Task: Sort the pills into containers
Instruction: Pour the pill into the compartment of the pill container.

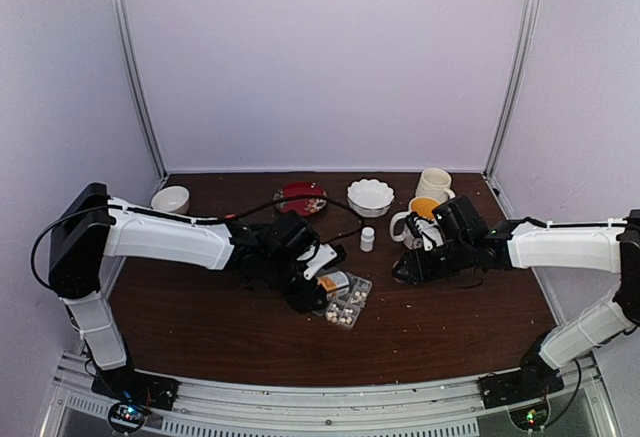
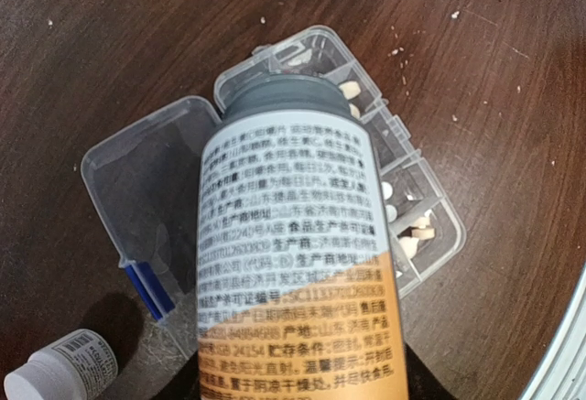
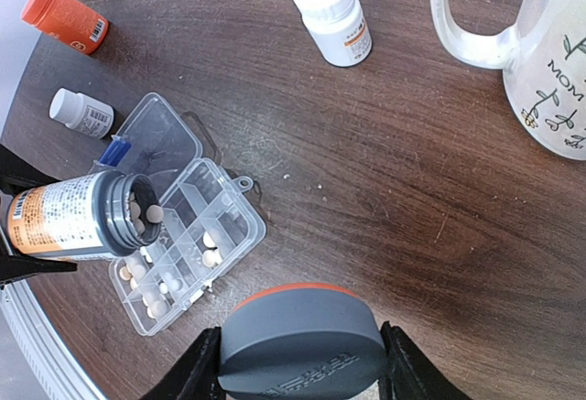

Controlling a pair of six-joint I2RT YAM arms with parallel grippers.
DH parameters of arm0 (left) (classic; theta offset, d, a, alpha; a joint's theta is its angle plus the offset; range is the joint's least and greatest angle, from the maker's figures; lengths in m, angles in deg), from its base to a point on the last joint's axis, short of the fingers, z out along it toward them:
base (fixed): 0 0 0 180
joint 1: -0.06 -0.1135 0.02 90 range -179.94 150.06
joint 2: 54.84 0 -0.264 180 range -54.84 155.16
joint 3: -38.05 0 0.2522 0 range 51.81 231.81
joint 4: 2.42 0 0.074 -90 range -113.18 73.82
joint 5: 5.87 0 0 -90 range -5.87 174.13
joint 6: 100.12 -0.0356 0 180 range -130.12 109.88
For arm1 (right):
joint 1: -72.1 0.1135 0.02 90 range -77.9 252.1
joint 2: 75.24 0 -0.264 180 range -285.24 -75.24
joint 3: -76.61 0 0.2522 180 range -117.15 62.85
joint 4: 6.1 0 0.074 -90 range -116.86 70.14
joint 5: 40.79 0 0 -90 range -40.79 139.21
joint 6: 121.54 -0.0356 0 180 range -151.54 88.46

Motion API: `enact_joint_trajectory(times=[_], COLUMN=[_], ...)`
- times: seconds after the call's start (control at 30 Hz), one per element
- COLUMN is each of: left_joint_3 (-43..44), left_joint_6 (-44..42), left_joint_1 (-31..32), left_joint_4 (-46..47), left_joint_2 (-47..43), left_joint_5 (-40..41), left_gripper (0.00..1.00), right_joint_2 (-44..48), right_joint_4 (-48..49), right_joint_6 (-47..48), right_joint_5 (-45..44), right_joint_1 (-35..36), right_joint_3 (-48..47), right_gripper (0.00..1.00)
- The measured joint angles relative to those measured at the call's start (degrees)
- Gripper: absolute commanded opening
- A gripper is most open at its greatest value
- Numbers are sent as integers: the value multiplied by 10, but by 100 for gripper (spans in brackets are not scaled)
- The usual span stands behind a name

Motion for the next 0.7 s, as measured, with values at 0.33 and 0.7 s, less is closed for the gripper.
enact_joint_trajectory(times=[0.33,0.7], left_joint_3=[8,-2], left_joint_6=[5,6], left_joint_1=[-2,-3], left_joint_4=[5,2], left_joint_2=[9,-4], left_joint_5=[-9,-2], left_gripper=[0,0], right_joint_2=[0,-5], right_joint_4=[0,1], right_joint_6=[0,0], right_joint_5=[0,3], right_joint_1=[0,0], right_joint_3=[0,0], right_gripper=[0,0])
